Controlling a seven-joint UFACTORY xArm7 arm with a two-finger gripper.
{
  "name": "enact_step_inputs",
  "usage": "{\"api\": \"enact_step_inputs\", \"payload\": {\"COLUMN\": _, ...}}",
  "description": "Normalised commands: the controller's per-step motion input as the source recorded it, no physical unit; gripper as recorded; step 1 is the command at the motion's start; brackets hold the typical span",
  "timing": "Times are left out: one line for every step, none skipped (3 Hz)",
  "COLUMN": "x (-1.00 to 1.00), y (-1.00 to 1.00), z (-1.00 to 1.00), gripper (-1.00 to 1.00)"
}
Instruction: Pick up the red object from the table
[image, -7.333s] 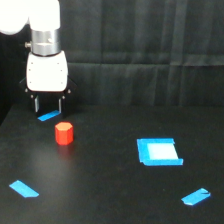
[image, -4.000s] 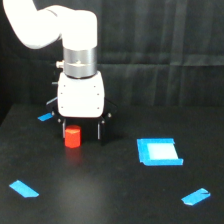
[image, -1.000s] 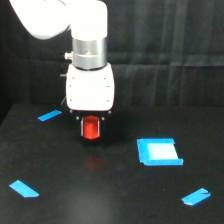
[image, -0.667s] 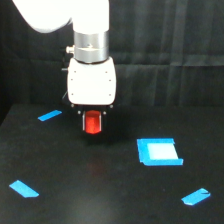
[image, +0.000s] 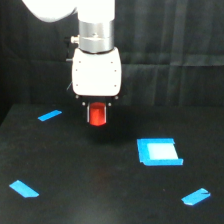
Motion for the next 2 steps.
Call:
{"api": "enact_step_inputs", "payload": {"x": 0.0, "y": -0.07, "z": 0.89, "gripper": -1.0}}
{"api": "enact_step_inputs", "payload": {"x": 0.01, "y": -0.02, "z": 0.9, "gripper": -0.96}}
